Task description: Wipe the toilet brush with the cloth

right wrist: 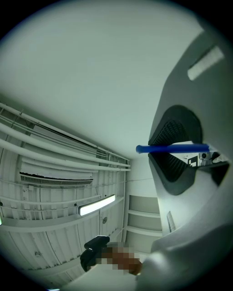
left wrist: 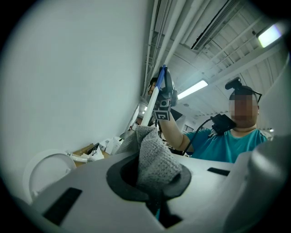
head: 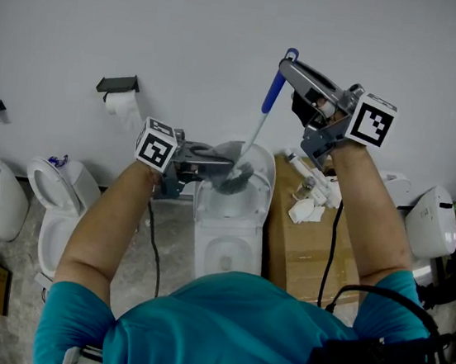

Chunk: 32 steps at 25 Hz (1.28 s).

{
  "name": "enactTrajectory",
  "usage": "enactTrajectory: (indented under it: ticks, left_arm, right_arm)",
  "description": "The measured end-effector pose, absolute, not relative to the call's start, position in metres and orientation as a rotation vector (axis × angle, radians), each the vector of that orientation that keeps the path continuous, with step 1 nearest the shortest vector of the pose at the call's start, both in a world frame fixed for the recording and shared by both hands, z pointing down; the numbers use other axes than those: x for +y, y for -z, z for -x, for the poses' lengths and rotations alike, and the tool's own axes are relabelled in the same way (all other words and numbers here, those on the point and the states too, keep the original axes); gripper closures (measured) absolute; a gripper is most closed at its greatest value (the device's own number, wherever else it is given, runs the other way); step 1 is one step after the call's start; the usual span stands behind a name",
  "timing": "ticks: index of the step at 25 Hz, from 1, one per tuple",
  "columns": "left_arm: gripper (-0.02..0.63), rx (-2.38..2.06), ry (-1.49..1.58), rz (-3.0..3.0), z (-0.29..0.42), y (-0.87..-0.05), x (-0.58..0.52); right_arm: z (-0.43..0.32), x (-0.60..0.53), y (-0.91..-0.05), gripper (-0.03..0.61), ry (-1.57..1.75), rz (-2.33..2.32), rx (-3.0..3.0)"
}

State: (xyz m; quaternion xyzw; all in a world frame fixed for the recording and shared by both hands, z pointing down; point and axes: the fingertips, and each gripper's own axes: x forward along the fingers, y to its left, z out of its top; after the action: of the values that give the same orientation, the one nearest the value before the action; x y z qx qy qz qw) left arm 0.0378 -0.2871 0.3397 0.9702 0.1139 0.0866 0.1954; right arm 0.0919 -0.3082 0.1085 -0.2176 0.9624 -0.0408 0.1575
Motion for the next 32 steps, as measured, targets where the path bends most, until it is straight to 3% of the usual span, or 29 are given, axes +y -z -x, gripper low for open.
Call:
enactTrajectory:
  ticks: [8,15,21,32]
  left_arm:
    - [0.601,0.238,-0.258,-2.703,-0.030,-0.367,-0.289]
    - [0.601,-0.231,-0.007,-3.188,-0.034,-0.237,-0.300]
    - [0.601,-0.853,-0.322,-3.526,-0.053,-0.199,-0.310]
    - [0.601,-1.115,-0.764,-3.620,-0.068,-0.247,-0.320]
  right_arm:
    - [-0.104,-0.311,-0.104,0.528,0.094,0.685,2.712]
    - [-0.110,-0.342,-0.150,0.528,0.231,0.926,2.692]
    - [-0.091,-0.353,-0.177,0.528,0.399,0.979,2.655]
    - [-0.090,-0.354,-0.172,0.528,0.453,0.920,2.623]
